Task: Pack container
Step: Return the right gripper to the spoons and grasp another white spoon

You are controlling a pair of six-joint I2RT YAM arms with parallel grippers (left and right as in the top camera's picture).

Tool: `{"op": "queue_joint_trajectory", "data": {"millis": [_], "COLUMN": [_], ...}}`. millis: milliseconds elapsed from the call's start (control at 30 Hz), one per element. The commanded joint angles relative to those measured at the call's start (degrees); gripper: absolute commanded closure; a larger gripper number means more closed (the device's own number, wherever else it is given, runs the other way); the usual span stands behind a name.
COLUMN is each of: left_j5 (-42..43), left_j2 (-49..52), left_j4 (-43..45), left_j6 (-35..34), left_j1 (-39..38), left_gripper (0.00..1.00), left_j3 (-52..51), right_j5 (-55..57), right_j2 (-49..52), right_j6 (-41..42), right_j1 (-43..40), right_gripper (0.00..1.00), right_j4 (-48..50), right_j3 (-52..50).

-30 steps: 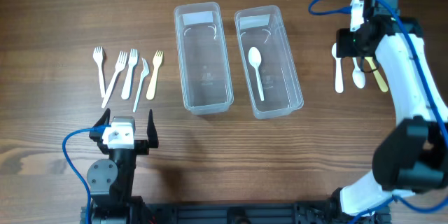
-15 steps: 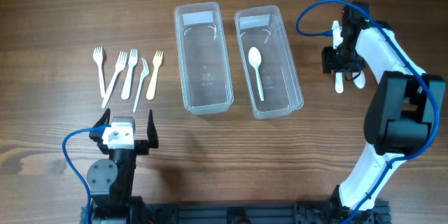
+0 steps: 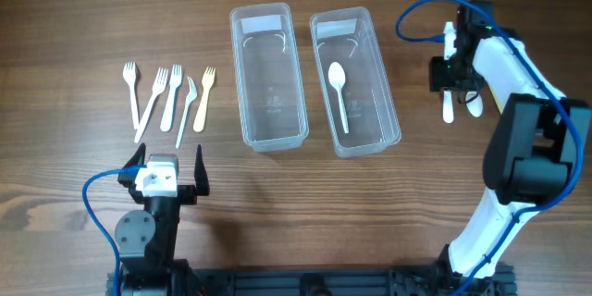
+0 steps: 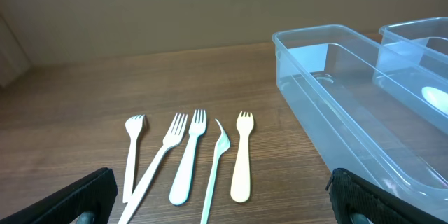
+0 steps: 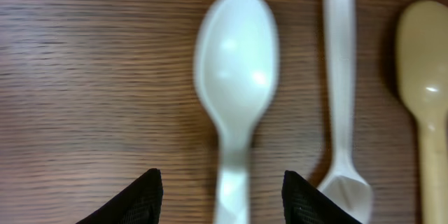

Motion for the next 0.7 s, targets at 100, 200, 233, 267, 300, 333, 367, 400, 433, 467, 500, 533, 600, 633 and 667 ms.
{"op": "queue_joint_trajectory", "data": {"millis": [100,200,233,267,300,333,367,400,433,467,500,533,600,633,667], "left_j5": [0.1,0.0,0.0,0.0,0.0,0.1,0.0,0.0,0.0,0.0,0.0,0.0,0.0,0.1,0.0], "left_j2": [-0.4,-0.4,-0.4,-0.4,-0.4,-0.4,-0.4,-0.4,-0.4,-0.4,-0.4,-0.4,-0.4,-0.4,-0.4], "left_j4": [0.2,0.2,0.2,0.2,0.2,0.2,0.2,0.2,0.2,0.2,0.2,0.2,0.2,0.2,0.2], "left_j6": [1.1,1.1,1.1,1.1,1.1,1.1,1.1,1.1,1.1,1.1,1.1,1.1,1.1,1.1,1.1], "left_j1": [-0.1,-0.1,-0.1,-0.1,-0.1,-0.1,-0.1,-0.1,-0.1,-0.1,-0.1,-0.1,-0.1,-0.1,-0.1], "left_gripper": [0.0,0.0,0.0,0.0,0.0,0.0,0.0,0.0,0.0,0.0,0.0,0.0,0.0,0.0,0.0], "left_j3": [-0.5,-0.5,-0.5,-0.5,-0.5,-0.5,-0.5,-0.5,-0.5,-0.5,-0.5,-0.5,-0.5,-0.5,-0.5], "right_j5": [-1.6,-4.4,-4.4,-4.4,-4.4,-4.4,-4.4,-4.4,-4.5,-4.6,-4.6,-4.5,-4.3,-4.4,-4.4], "right_j2": [1.3,1.3,1.3,1.3,1.3,1.3,1.3,1.3,1.3,1.3,1.3,1.3,1.3,1.3,1.3], "right_j6": [0.7,-0.6,-0.6,-0.6,-0.6,-0.6,-0.6,-0.6,-0.6,-1.1,-1.7,-2.2,-2.1,-2.1,-2.1], "right_j1": [-2.7,-2.6,-2.5,-2.4,-2.3,-2.3,-2.3,-2.2,-2.2,-2.2,-2.2,-2.2,-2.2,-2.2,-2.2], "right_gripper": [0.47,0.48,0.48,0.48,0.48,0.48,0.48,0.48,0.48,0.48,0.48,0.48,0.49,0.48,0.48], "right_j4": [-0.1,0.1,0.1,0.1,0.1,0.0,0.0,0.0,0.0,0.2,0.2,0.4,1.8,2.4,3.1], "right_j3": [-0.3,-0.3,-0.3,-0.3,-0.3,-0.3,-0.3,-0.3,-0.4,-0.6,-0.9,-1.3,-2.7,-3.5,-4.1]}}
